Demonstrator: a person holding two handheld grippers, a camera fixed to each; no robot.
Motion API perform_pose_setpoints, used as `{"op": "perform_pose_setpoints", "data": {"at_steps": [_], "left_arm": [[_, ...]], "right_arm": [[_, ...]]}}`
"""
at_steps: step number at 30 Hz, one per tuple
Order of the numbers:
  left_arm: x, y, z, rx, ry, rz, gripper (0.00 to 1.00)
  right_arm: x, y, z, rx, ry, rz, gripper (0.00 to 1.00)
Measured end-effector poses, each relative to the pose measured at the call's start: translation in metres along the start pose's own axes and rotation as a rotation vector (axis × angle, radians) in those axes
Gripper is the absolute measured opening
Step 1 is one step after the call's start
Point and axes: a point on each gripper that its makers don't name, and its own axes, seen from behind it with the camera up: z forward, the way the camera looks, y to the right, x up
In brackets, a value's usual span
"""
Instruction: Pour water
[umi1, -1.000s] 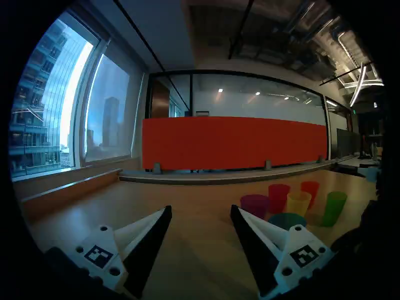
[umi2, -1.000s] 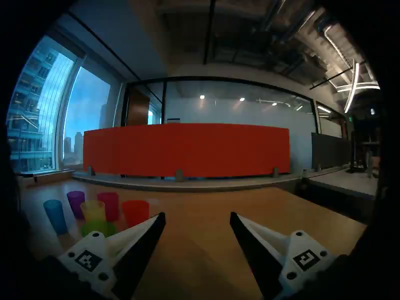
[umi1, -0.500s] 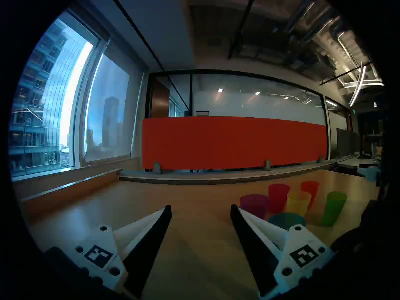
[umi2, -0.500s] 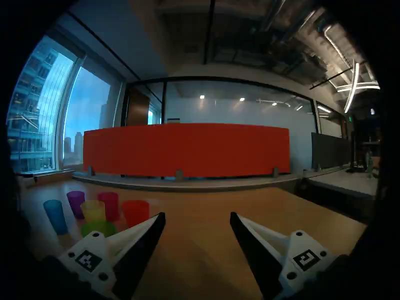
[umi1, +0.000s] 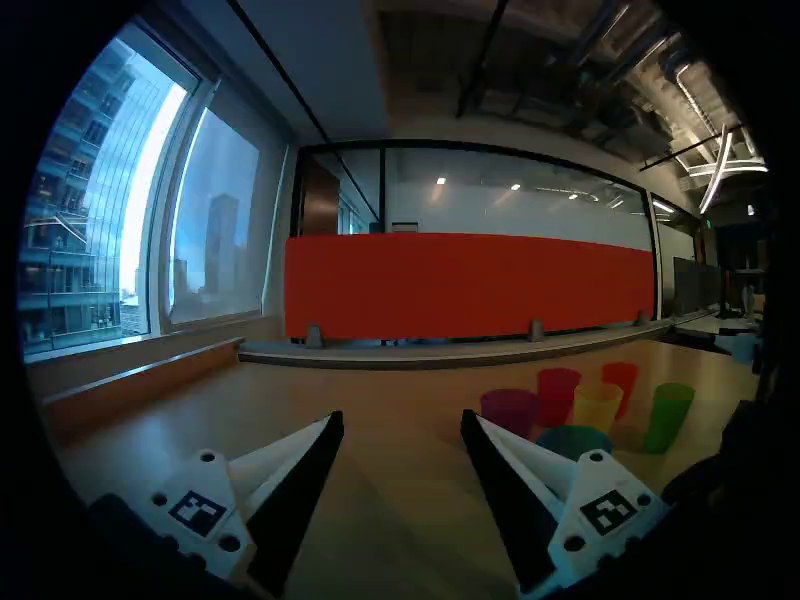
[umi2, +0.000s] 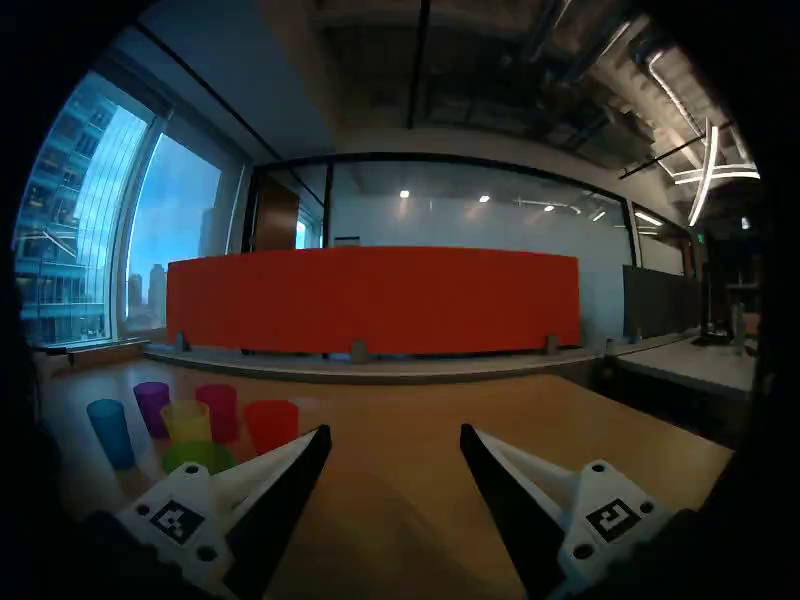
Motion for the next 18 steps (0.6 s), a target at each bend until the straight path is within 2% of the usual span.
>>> {"op": "perform_pose_setpoints", "data": {"at_steps": [18], "left_arm": [[-0.0012, 0.0008, 0.0000, 0.000, 0.000, 0.000, 0.87]], "right_arm": [[-0.0001, 0.0004, 0.0002, 0.000, 0.000, 0.000, 1.00]]}}
